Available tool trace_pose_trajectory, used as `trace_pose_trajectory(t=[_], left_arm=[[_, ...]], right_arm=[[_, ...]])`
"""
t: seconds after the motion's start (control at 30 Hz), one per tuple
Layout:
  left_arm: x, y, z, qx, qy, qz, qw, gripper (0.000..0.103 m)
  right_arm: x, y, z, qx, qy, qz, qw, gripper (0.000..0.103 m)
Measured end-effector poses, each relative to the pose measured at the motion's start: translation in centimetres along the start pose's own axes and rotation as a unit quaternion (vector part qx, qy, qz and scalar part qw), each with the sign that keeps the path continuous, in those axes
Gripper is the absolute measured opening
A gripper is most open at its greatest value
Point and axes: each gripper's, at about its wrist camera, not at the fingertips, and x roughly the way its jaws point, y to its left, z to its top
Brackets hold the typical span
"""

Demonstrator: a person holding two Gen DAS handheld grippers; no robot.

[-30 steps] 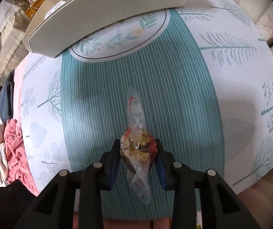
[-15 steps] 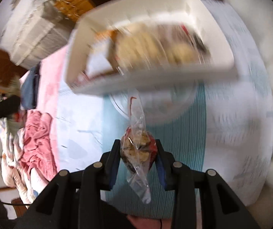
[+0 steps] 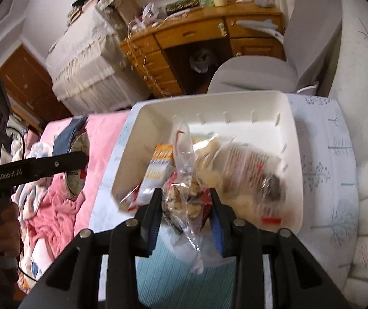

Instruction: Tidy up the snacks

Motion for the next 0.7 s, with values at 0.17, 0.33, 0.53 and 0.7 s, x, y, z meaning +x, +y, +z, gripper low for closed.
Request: trace_pose_trajectory(t=[0.17, 0.33, 0.53, 0.7], left_arm=[[1.7, -1.0, 0.4, -0.015, -0.027, -0.009, 0.9995, 0.045], [2.4, -1.8, 0.5, -0.027, -0.029, 0.017, 0.9991, 0.066], [0.5, -2.5, -0.7, -0.025, -0.025, 0.035, 0.9988, 0.082], [-1.2, -2.8, -2.9, -0.017, -0.027, 0.041, 0.9986, 0.082]], right_arm=[[0.9, -3.3, 0.7, 0.024, -0.030, 0.004, 0.999, 0.035], [1.0, -5.6, 1.0, 0.046, -0.038, 0.011, 0.998, 0.051], [-0.4, -6.2, 0.1, 0.088, -0.029, 0.045, 0.995, 0.079], [-2.7, -5.1, -1.4, 0.089, -0.045, 0.046, 0.994, 0.086]])
